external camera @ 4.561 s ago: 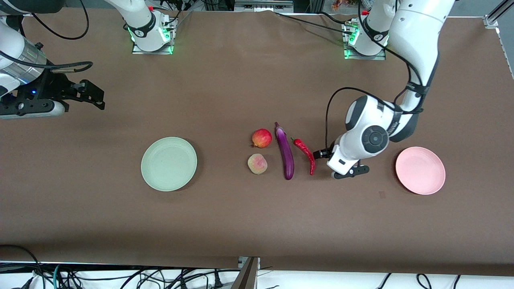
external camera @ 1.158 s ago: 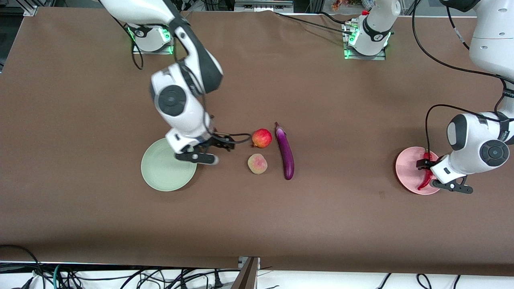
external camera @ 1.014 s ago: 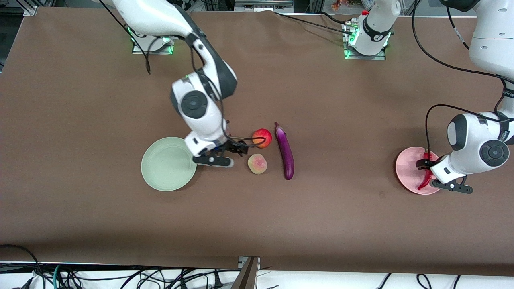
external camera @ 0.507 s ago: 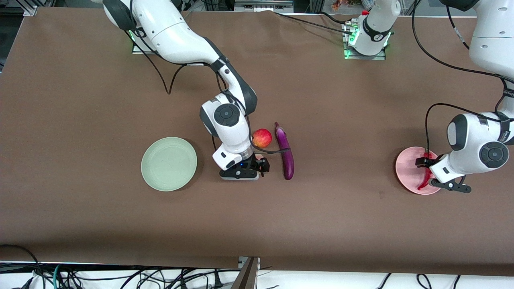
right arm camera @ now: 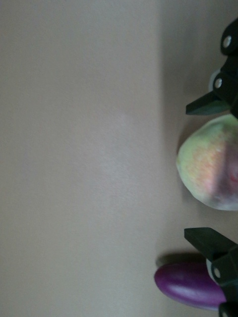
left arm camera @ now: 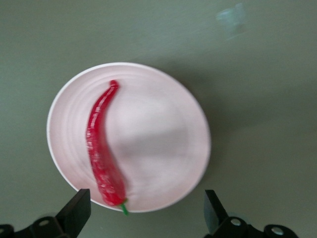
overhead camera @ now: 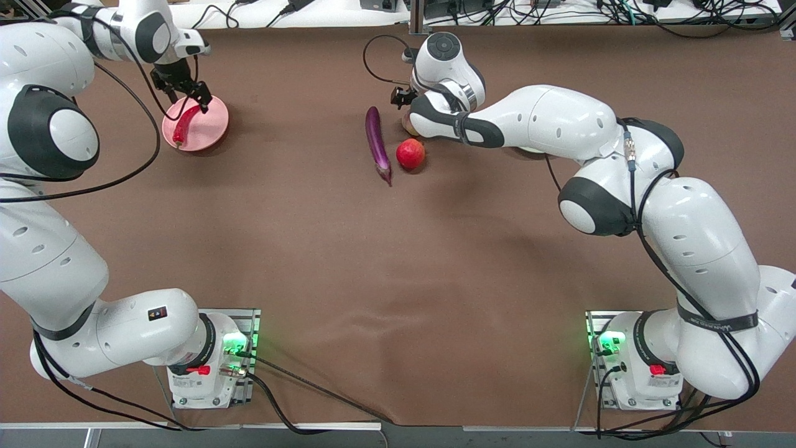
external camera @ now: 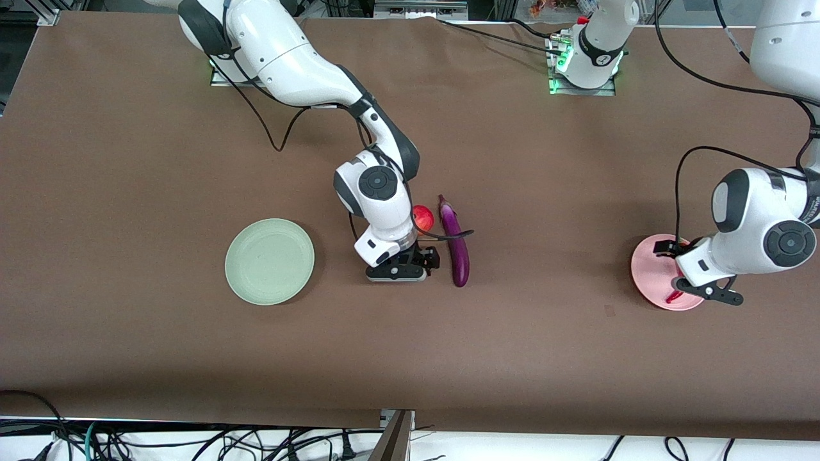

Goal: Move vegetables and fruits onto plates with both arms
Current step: 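Carry the peach toward the green plate while the left gripper reaches the eggplant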

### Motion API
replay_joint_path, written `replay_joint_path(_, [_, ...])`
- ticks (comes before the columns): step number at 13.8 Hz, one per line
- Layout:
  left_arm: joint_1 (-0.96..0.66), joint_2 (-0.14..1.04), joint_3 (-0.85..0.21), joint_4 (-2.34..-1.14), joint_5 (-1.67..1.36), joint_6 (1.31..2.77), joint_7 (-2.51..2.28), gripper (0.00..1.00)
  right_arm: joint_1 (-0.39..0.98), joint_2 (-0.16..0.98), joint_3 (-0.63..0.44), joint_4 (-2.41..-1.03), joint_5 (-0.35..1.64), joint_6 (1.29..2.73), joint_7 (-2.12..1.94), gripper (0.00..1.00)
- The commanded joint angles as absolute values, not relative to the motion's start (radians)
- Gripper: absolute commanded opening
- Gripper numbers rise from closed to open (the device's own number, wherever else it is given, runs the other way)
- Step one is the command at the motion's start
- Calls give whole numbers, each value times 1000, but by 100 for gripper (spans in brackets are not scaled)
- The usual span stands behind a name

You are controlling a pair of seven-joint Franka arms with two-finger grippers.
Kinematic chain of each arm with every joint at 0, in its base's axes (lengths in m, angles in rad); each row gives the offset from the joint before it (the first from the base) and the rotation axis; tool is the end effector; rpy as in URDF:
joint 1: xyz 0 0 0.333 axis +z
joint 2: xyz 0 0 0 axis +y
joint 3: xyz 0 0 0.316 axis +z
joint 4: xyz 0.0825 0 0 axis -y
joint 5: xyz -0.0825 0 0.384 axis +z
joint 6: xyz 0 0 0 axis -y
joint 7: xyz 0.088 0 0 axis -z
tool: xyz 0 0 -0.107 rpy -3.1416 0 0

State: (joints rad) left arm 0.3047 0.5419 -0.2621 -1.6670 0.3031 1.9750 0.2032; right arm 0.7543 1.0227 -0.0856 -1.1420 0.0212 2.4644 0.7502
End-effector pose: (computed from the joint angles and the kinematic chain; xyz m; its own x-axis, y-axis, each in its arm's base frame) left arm 0.6515 0.0641 0.2844 0.9348 -0.2689 -0.2321 -0.2912 -0.9543 -0.0672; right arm 0.6076 0.5096 0.2061 0.9648 -0.0637 0.2551 -0.0223 -0.9865 -0.1620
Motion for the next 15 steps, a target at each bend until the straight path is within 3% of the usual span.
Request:
replay_joint_path(1, [299, 529, -334, -1615, 308, 1853, 100, 100, 759, 1031, -87, -1150, 14, 2470, 773, 96])
replay_joint_path(5, [235, 531, -362, -1575, 302, 1790, 2, 100, 759, 1029, -87, -1169, 12, 2471, 770, 44])
replay_joint_path(7, [221, 532, -362, -1572, 162, 1790, -8, 100, 753, 1013, -87, -1169, 15, 2461, 761, 26])
replay_joint_path(12, [184, 548, -360, -1572, -135, 1805, -81, 100, 680, 916, -87, -1170, 20, 2258, 602, 26])
replay_joint_path(15, [68, 580, -359, -1580, -149, 1931, -240, 100, 605, 836, -89, -1199, 26, 2102, 438, 26])
